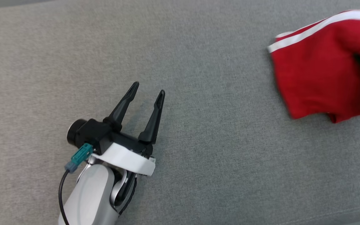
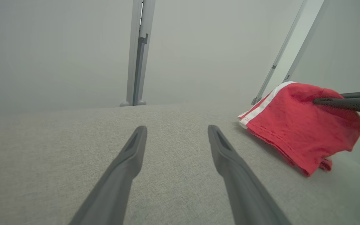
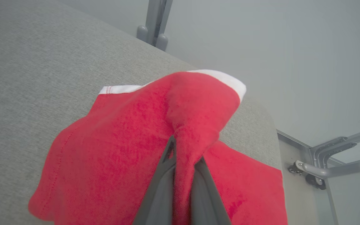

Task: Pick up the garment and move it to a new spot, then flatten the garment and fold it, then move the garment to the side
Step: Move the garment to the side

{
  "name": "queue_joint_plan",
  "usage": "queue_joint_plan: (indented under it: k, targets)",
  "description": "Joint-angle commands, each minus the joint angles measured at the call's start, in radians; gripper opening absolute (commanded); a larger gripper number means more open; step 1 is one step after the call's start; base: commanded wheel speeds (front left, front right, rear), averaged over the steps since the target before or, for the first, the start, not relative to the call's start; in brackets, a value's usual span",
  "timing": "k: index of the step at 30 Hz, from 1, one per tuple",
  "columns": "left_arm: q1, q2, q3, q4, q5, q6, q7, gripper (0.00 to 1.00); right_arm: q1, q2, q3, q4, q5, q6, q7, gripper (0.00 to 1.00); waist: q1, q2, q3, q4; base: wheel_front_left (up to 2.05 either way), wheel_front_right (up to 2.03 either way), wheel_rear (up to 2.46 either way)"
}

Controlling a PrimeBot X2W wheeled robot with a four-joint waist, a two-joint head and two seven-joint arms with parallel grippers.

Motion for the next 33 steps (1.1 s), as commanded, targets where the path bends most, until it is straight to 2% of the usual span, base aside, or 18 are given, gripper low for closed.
queue_joint_plan:
  k: [1,7,15,23,28,33]
  targets:
    - [-0.024,0.005,-0.003,-0.001,0.006,-0.006,-0.001,1.0,-0.019,-0.018,-0.014,0.0,0.001,-0.001,-0.008,0.0,0.0,0.0,0.053,-0.029,0.0,0.0,0.0]
    - [-0.089,0.005,-0.035,0.003,0.01,-0.008,-0.001,1.0,-0.035,-0.152,-0.012,0.024,-0.051,-0.001,-0.011,0.0,0.0,0.0,0.123,-0.021,0.0,0.0,0.0]
    - [-0.125,0.005,-0.077,0.011,-0.019,-0.007,-0.001,1.0,-0.078,-0.257,-0.005,0.09,-0.045,-0.001,-0.002,0.0,0.0,0.0,0.163,0.032,0.0,0.0,0.0]
    - [-0.115,0.005,-0.07,0.006,-0.042,-0.007,-0.001,1.0,-0.09,-0.356,0.024,0.098,-0.042,-0.001,0.012,0.0,0.0,0.0,0.171,0.08,0.0,0.0,0.0]
    - [-0.124,0.005,-0.084,0.002,-0.056,-0.008,-0.001,1.0,-0.076,-0.396,0.041,0.126,-0.039,-0.001,0.032,0.0,0.0,0.0,0.186,0.101,0.0,0.0,0.0]
    - [-0.129,0.006,-0.075,-0.001,-0.114,-0.007,0.0,1.0,-0.075,-0.398,0.038,0.168,-0.033,-0.001,0.024,0.0,0.0,0.0,0.204,0.115,0.0,0.0,0.0]
